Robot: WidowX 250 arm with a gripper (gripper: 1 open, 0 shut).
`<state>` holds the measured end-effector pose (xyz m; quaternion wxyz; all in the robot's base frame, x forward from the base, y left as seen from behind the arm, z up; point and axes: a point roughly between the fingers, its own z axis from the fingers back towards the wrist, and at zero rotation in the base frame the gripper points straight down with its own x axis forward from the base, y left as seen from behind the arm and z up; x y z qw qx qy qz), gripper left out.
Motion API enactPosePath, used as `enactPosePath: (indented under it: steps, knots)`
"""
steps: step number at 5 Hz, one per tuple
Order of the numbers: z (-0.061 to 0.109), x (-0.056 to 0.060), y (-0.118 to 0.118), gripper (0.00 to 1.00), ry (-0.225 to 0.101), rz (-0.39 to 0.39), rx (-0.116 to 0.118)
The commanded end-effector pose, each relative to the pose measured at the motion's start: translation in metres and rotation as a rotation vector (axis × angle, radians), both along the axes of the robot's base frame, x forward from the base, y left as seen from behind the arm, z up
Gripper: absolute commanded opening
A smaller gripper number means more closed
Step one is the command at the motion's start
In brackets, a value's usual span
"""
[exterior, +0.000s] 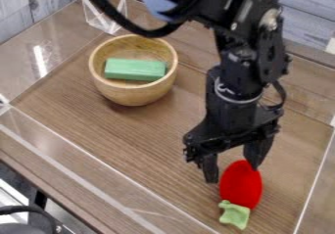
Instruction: Move the red object to the left side of the table
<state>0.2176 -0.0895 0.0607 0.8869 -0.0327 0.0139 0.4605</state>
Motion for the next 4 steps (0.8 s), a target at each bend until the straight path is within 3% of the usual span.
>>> enactPosePath:
  steps: [1, 2, 3, 4]
  knots:
    - [0.0, 0.004, -0.005, 1.0, -0.03, 0.066, -0.017]
    - [-0.01, 0.003, -0.009, 1.0, -0.019, 0.122, -0.018]
    - [-0.024, -0.002, -0.013, 1.0, -0.011, 0.127, -0.017]
    - [-0.031, -0.008, -0.013, 0.0, -0.01, 0.129, -0.013]
